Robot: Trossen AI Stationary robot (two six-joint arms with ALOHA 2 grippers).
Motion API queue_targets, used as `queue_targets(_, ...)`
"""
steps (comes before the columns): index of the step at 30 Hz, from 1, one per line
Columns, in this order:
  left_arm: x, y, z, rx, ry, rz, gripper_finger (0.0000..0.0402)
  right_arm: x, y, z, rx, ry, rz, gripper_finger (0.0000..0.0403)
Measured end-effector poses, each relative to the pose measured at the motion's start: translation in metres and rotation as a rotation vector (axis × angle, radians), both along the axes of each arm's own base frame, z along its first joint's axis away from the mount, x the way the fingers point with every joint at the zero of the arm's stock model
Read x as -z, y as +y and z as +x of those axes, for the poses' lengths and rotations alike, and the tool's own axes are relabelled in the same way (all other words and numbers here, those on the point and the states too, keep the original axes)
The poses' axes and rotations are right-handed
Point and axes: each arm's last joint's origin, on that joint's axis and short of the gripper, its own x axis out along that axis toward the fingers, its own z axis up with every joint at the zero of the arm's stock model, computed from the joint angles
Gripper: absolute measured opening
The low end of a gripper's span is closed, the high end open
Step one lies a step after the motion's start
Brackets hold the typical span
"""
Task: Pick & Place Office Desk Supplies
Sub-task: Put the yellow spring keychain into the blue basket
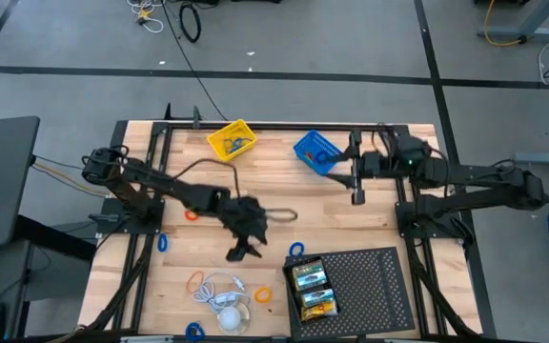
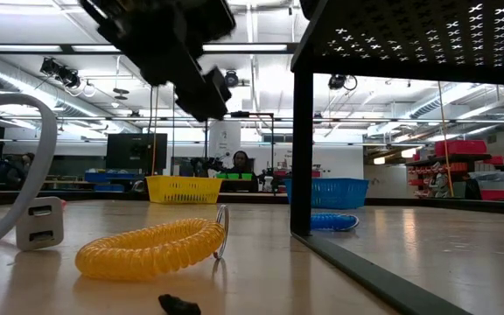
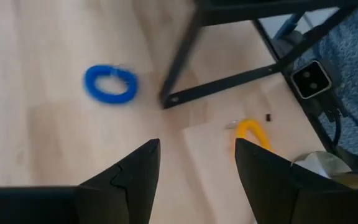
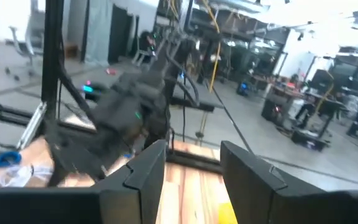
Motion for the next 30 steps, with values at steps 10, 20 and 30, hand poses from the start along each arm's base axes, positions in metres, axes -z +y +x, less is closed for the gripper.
queue_targets(10, 0.011, -0.042, 0.001, -0.051, -0.035, 0.038, 0.0213, 0.006, 0.042, 0.001, 0.142, 0.065, -0.089, 0.0165)
queue_targets(20, 0.053, -0.07, 0.019, -0.029, 0.069, -0.084, 0.0213, 0.008, 0.06, -0.004, 0.219, 0.087, -0.12, 0.0165)
queue_targets(30, 0.074, -0.101, 0.03, 0.003, 0.133, -0.074, 0.0213, 0.008, 0.07, -0.006, 0.199, 0.086, -0.117, 0.0165)
